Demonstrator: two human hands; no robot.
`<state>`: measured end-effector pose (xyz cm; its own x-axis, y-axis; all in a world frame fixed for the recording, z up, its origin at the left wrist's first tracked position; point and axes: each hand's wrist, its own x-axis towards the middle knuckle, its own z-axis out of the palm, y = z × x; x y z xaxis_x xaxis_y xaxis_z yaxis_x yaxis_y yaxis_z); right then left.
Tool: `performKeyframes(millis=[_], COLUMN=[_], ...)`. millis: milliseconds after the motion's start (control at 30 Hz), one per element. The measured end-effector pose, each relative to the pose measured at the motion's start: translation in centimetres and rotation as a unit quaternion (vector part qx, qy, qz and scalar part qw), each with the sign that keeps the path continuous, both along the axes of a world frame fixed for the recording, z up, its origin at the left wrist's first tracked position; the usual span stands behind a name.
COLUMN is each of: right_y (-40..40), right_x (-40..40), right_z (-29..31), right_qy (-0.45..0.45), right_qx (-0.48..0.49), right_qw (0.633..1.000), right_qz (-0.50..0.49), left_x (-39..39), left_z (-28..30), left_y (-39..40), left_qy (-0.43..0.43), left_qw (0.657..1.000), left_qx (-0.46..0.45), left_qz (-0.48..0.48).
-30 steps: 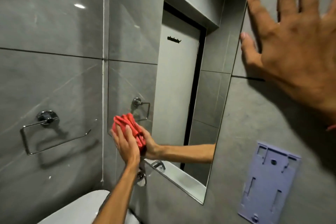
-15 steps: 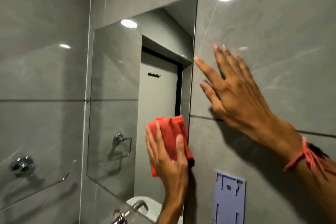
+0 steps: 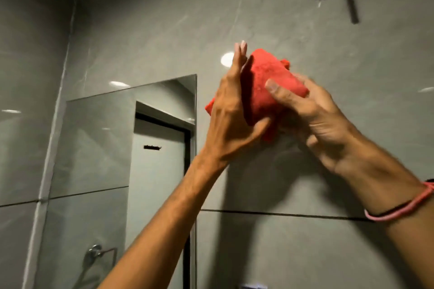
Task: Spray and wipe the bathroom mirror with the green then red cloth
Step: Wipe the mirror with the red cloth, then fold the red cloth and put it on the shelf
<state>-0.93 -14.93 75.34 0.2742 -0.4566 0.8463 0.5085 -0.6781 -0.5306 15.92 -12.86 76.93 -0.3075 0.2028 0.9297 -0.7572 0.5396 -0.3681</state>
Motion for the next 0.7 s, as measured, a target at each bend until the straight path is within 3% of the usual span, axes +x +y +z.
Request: performKeyframes(millis=[67,133,233,267,333,433,533,700], right_y=[0.2,0.6,1.6,2.0,2.9,4.0,4.6,4.6], right_x=[-1.4,-2.7,-4.8,-5.6,-7.0,-9.1,-11.7,-17.2], right_z=[-1.0,-2.4,-4.5,-5.5,-7.8,-12.7,-18.7,-31.7], right_qy=[0.009,-0.044,-0.145,-0.167,-0.185,-0.173,-0.146,-0.078], right_qx=[-0.007,0.018,0.081,0.099,0.114,0.13,0.173,0.285], right_qw=[1.0,0.999,0.986,0.981,0.976,0.975,0.965,0.929], right_qz=[0.025,0.008,-0.024,-0.027,-0.028,-0.059,-0.13,-0.221], left_x=[-2.4,-4.1,-6.0,-7.2,-9.3,-12.4,-14.4,-17.9], left_z=[-1.6,-3.1,-6.2,-7.9,-11.3,-17.1,-22.8,-35.2], left_y=[0.5,1.3,2.4,2.5,2.7,2.7,2.8,2.7], left_qy=[-0.036,-0.035,0.098,0.172,0.279,0.326,0.369,0.414], left_qw=[0.999,0.998,0.989,0.965,0.876,0.735,0.674,0.637], left_qx=[0.006,0.018,0.093,0.14,0.251,0.383,0.429,0.512], left_qz=[0.018,0.049,-0.056,-0.137,-0.302,-0.455,-0.475,-0.401])
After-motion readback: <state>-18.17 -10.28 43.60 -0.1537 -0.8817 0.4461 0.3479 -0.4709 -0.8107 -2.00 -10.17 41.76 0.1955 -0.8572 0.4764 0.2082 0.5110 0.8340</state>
